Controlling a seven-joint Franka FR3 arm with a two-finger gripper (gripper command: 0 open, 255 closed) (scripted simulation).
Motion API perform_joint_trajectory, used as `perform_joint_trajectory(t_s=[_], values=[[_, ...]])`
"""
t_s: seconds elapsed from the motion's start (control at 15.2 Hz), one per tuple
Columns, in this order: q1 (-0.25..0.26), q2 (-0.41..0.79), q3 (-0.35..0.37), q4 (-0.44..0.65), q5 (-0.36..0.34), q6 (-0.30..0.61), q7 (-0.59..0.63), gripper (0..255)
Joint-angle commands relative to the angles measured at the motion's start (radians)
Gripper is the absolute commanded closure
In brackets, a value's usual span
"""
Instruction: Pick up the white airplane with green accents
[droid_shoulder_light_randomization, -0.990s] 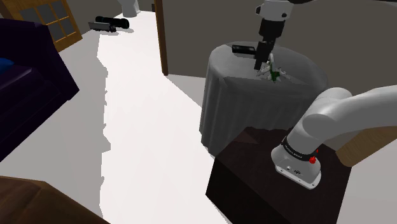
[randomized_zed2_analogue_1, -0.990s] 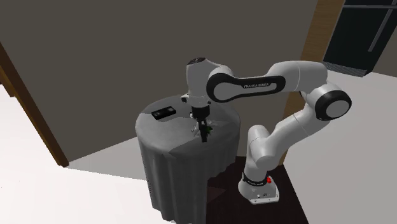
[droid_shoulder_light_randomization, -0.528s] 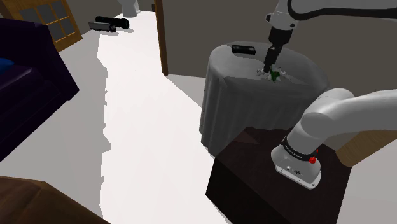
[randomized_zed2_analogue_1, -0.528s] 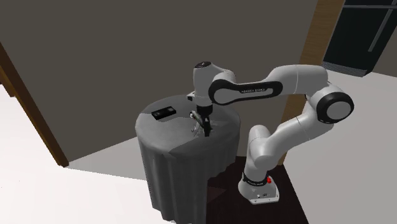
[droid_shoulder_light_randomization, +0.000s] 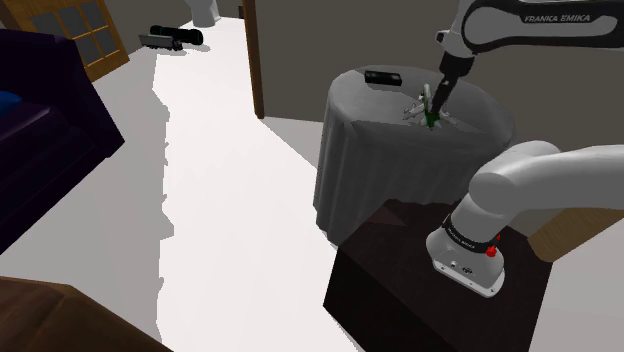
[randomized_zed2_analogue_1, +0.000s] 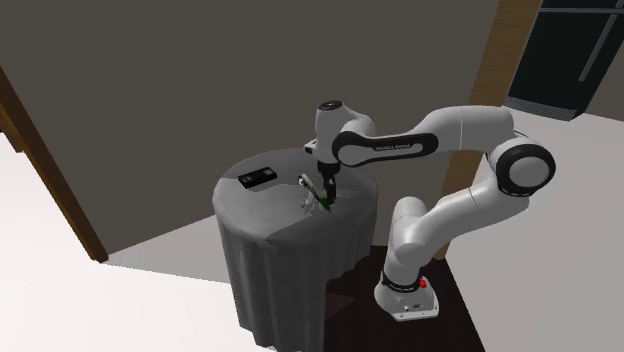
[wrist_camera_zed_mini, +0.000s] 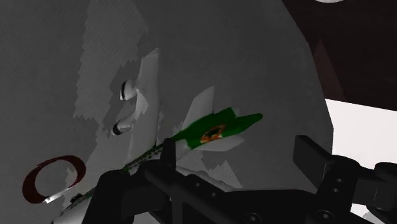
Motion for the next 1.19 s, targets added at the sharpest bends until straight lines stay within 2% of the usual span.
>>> perform_joint_trajectory(t_s=[0.0,0.26,0.33,0.73,0.86,0.92,0.99,1.12], values=[[-0.031,0.001,-0.045,-0.013,-0.054,0.040,-0.043,0],[-0.083,0.041,-0.133,-0.019,-0.146,0.141,-0.113,0],[-0.109,0.057,-0.139,-0.019,-0.152,0.169,-0.137,0],[-0.257,0.110,-0.041,-0.095,-0.075,0.297,-0.210,0],[-0.291,0.124,-0.017,-0.114,-0.057,0.330,-0.226,0],[-0.291,0.124,-0.017,-0.114,-0.057,0.330,-0.226,0],[-0.289,0.129,-0.015,-0.112,-0.056,0.333,-0.223,255],[-0.287,0.128,-0.012,-0.114,-0.054,0.333,-0.219,255]])
